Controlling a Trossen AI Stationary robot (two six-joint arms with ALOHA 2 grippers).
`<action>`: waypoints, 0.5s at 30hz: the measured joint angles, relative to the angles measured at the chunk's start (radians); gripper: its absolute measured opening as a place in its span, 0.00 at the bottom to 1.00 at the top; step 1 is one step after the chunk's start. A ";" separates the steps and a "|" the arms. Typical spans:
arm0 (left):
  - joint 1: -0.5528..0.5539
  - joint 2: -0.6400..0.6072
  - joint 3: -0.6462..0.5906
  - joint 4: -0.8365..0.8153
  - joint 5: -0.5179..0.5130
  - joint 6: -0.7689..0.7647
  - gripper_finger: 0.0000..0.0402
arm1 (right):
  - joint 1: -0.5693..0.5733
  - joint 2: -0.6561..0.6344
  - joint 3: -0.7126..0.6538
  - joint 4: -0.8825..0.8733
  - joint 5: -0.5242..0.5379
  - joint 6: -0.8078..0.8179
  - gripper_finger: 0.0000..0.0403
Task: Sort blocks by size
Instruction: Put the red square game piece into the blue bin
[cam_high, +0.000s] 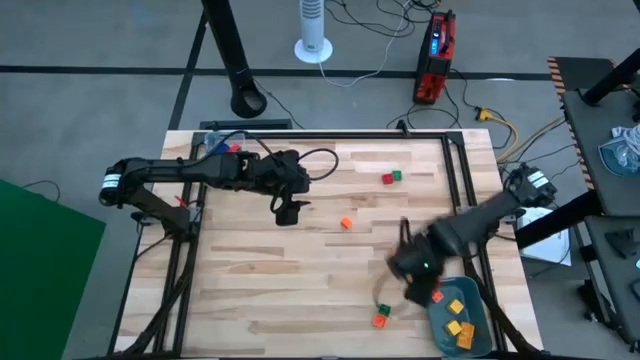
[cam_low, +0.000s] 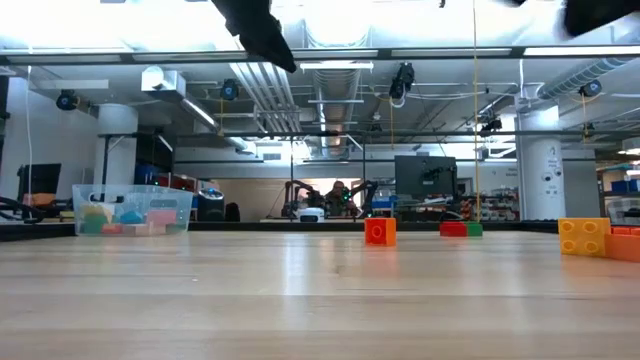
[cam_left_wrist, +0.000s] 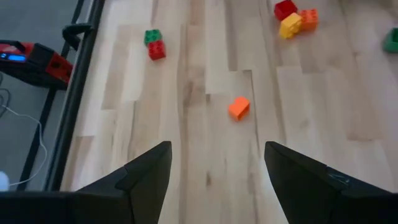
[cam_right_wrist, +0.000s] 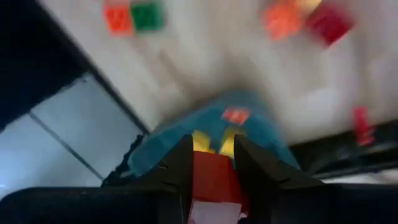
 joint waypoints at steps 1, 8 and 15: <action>0.005 0.000 -0.001 0.002 0.000 0.005 0.61 | 0.050 -0.015 -0.012 0.022 -0.002 0.056 0.22; 0.013 0.011 -0.013 0.059 0.039 0.064 0.61 | 0.354 -0.026 -0.136 0.029 0.020 0.461 0.23; 0.020 0.071 -0.045 0.204 0.181 0.182 0.61 | 0.435 -0.017 -0.225 0.065 0.004 0.609 0.45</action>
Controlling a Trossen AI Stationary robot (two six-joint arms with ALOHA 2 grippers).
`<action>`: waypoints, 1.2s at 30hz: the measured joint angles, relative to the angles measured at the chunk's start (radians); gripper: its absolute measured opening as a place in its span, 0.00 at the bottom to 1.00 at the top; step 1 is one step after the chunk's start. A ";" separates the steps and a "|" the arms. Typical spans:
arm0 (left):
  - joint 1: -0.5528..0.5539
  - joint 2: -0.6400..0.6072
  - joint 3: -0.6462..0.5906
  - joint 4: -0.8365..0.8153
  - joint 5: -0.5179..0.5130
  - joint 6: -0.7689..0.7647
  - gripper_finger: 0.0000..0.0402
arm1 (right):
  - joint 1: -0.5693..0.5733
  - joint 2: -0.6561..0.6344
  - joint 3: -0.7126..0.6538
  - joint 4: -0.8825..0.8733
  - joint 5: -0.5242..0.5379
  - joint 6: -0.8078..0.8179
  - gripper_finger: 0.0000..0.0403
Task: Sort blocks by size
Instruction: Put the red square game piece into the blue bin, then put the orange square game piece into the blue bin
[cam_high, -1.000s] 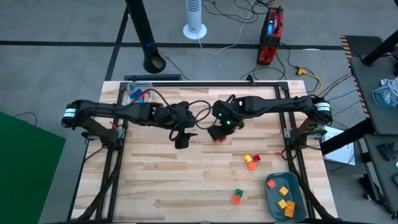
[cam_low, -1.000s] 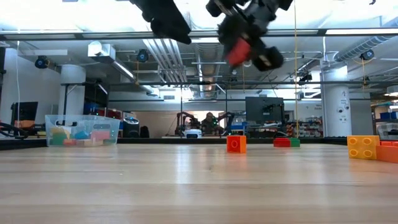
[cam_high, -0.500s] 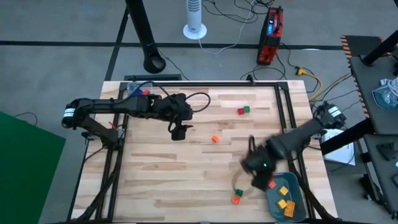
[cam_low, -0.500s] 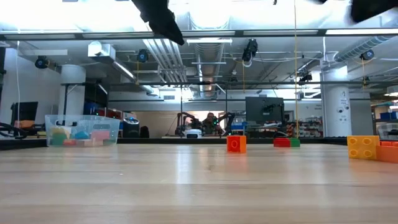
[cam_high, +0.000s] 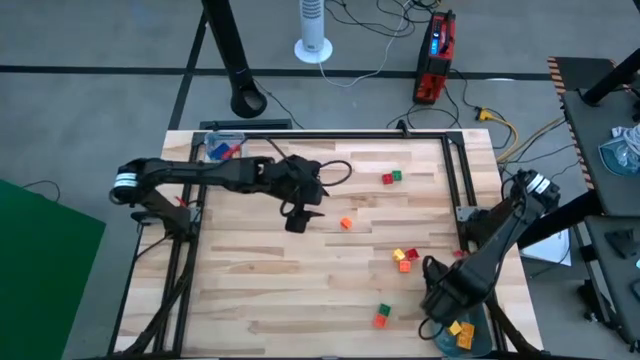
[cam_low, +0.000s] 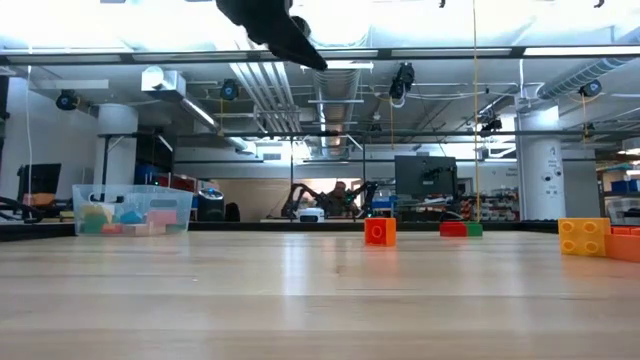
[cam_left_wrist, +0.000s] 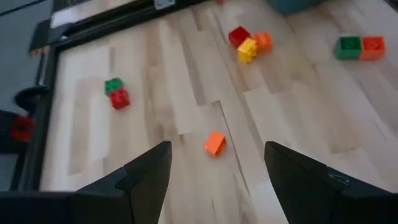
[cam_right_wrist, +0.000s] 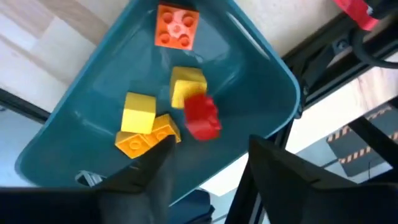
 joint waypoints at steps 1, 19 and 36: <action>0.002 0.017 -0.001 0.006 0.007 0.003 0.61 | 0.001 -0.002 -0.001 0.000 0.000 0.007 0.48; 0.003 0.375 -0.004 0.169 0.146 0.169 0.61 | -0.229 -0.109 0.044 0.062 0.340 0.017 0.63; 0.103 0.509 -0.003 0.395 0.252 0.188 0.61 | -0.357 -0.113 0.052 0.097 0.448 -0.063 0.67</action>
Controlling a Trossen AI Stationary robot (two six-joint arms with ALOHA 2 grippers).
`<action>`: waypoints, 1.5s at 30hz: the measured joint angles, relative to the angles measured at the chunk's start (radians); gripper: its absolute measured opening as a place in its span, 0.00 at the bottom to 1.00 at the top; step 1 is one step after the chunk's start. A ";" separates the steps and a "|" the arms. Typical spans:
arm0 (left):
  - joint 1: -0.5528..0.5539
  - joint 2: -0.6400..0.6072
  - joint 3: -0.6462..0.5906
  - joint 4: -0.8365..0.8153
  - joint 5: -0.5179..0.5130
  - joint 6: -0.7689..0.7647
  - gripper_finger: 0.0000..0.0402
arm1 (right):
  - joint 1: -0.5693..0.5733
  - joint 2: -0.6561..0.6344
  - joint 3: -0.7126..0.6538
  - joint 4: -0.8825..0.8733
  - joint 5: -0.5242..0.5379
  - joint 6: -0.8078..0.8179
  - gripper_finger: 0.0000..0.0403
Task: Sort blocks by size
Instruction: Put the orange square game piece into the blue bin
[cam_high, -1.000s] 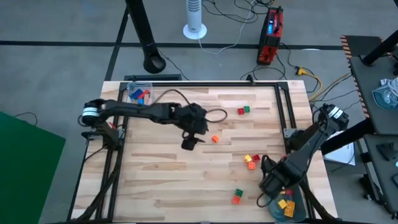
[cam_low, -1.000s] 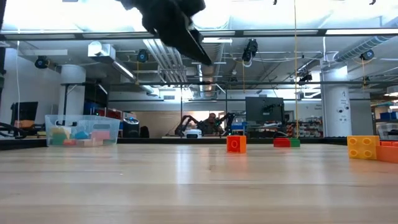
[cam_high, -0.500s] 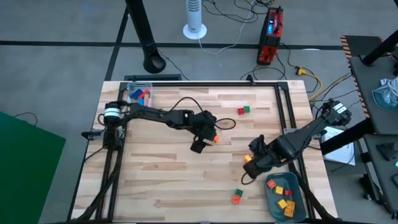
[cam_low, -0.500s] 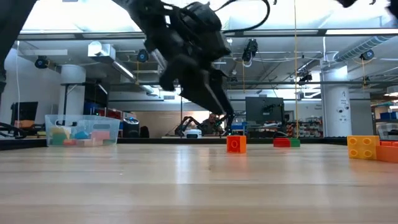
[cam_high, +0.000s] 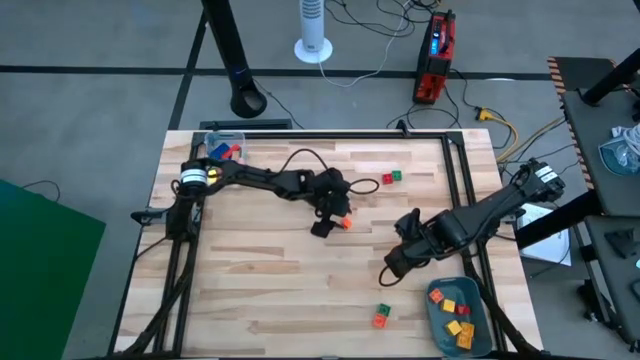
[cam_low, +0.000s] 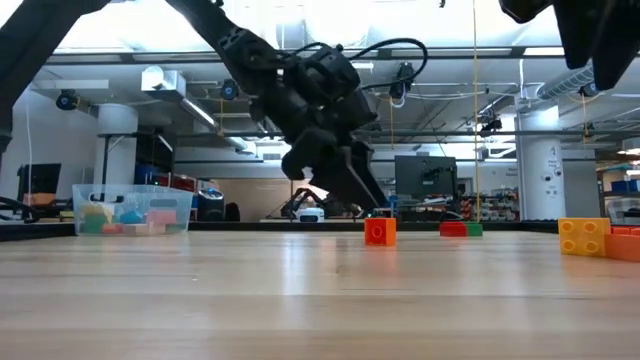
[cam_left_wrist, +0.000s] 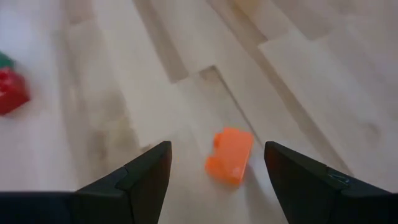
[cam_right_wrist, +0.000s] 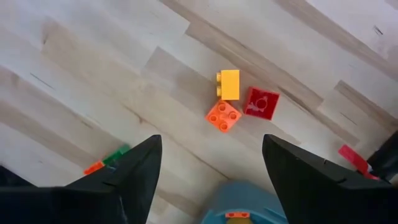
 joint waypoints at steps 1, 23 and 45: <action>0.001 0.008 0.000 0.009 0.021 -0.005 0.61 | -0.003 0.000 0.000 0.001 0.000 -0.003 0.67; -0.001 0.110 0.000 0.061 0.084 -0.057 0.30 | -0.059 -0.002 -0.005 0.006 0.046 -0.029 0.64; -0.085 -0.382 0.000 -0.073 -0.181 -0.421 0.19 | -0.165 -0.094 -0.018 0.517 0.241 -0.146 0.62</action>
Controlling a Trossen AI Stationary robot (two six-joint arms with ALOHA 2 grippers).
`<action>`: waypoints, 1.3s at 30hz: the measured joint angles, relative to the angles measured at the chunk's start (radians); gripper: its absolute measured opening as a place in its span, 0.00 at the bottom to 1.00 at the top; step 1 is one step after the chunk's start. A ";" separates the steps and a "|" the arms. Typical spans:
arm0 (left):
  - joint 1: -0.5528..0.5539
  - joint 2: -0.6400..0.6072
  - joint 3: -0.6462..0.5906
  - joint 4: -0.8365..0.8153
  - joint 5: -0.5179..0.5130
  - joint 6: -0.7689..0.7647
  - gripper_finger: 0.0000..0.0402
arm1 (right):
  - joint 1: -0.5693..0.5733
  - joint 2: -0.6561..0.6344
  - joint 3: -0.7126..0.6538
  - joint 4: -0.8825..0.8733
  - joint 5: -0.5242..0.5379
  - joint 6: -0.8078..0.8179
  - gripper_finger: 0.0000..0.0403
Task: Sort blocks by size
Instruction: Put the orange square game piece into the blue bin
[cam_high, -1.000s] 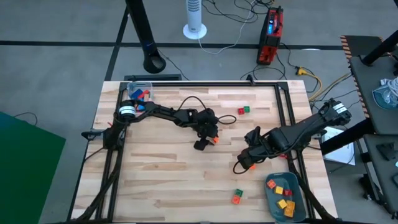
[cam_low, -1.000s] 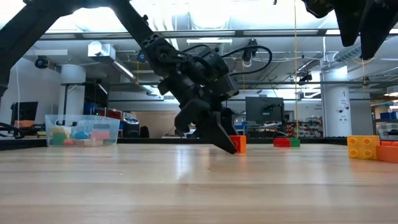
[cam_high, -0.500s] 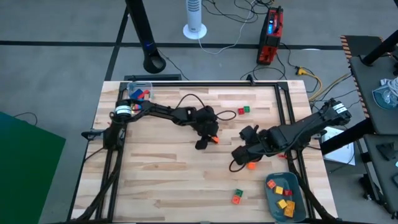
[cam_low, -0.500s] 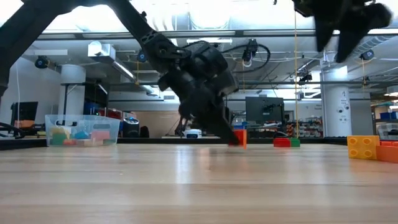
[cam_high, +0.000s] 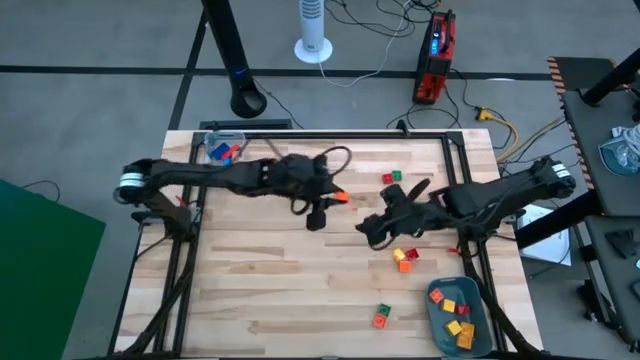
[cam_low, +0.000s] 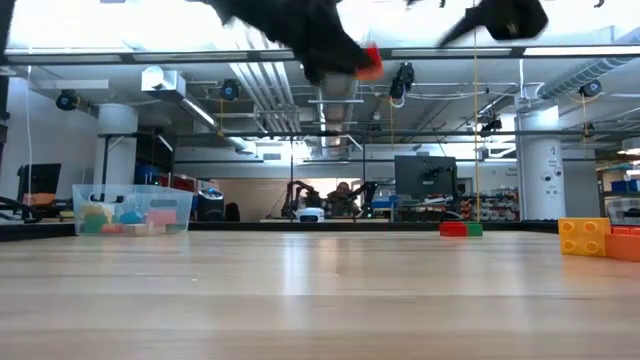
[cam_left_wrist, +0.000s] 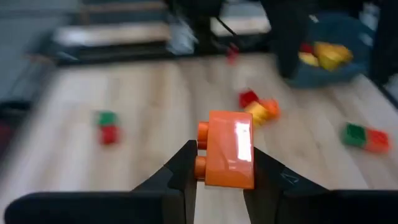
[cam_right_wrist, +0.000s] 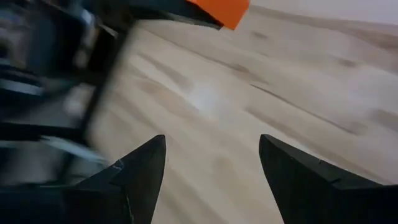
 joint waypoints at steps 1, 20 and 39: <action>-0.020 -0.033 0.000 -0.008 -0.059 -0.006 0.19 | -0.004 -0.017 0.000 0.036 0.000 0.002 0.62; -0.339 -0.098 0.001 0.050 -0.606 -0.184 0.20 | -0.061 -0.061 0.003 0.303 -0.033 -0.166 0.72; -0.338 0.064 0.234 -0.073 -0.609 -0.071 0.20 | -0.080 -0.009 0.003 0.320 -0.086 -0.192 0.68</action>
